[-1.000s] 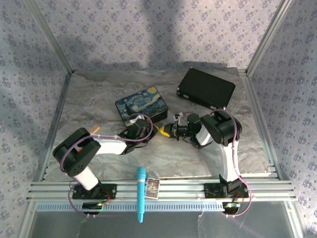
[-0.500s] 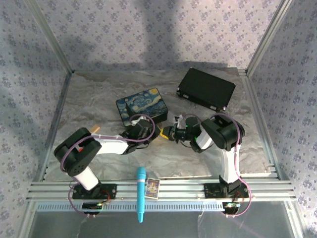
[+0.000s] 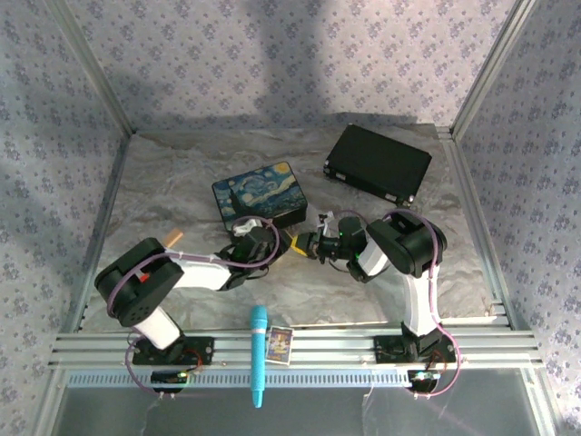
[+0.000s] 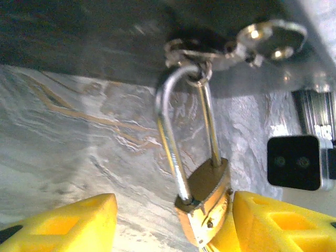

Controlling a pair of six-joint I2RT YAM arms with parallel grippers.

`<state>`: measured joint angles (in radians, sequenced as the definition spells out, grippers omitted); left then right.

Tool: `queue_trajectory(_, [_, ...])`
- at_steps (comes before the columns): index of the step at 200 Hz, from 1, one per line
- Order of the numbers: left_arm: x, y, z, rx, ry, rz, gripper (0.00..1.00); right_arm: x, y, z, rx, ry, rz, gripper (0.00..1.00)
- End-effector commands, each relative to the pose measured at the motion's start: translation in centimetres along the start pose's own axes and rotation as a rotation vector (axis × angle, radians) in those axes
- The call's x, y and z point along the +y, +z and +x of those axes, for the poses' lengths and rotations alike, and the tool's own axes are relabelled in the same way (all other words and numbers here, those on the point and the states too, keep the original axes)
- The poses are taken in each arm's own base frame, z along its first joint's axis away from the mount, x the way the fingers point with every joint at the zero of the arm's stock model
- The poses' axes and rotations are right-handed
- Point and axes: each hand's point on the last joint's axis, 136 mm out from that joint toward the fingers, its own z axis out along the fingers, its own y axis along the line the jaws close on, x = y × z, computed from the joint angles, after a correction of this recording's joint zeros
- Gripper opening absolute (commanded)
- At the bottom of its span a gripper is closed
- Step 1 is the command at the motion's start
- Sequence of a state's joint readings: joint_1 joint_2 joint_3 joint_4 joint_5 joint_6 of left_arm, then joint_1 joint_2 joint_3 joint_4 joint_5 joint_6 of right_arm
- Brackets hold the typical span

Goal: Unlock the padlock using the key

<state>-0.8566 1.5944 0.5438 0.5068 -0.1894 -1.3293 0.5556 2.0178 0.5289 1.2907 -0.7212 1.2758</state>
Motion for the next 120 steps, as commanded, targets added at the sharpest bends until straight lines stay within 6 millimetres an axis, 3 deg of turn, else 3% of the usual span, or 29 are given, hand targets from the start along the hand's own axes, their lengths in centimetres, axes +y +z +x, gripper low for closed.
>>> queue_trajectory(1, [-2.0, -0.9, -1.6, -0.100, -0.009, 0.073, 0.58, 0.6, 0.5, 0.2, 0.011, -0.014, -0.027, 0.00])
queue_trajectory(17, [-2.9, -0.8, -1.7, -0.113, -0.015, 0.132, 0.54, 0.7, 0.6, 0.3, 0.016, -0.014, -0.027, 0.00])
queue_trajectory(53, [-3.4, -0.1, -1.5, -0.115, -0.017, 0.153, 0.31, 0.6, 0.9, 0.8, 0.027, -0.009, -0.024, 0.00])
queue_trajectory(103, [-1.5, 0.0, -1.2, -0.107, -0.043, 0.095, 0.02, 1.9, 1.3, 0.7, 0.022, 0.007, -0.061, 0.00])
queue_trajectory(120, [-1.4, -0.1, -1.0, -0.101, -0.051, 0.107, 0.00, 2.7, 1.4, 0.4, 0.011, 0.035, -0.084, 0.00])
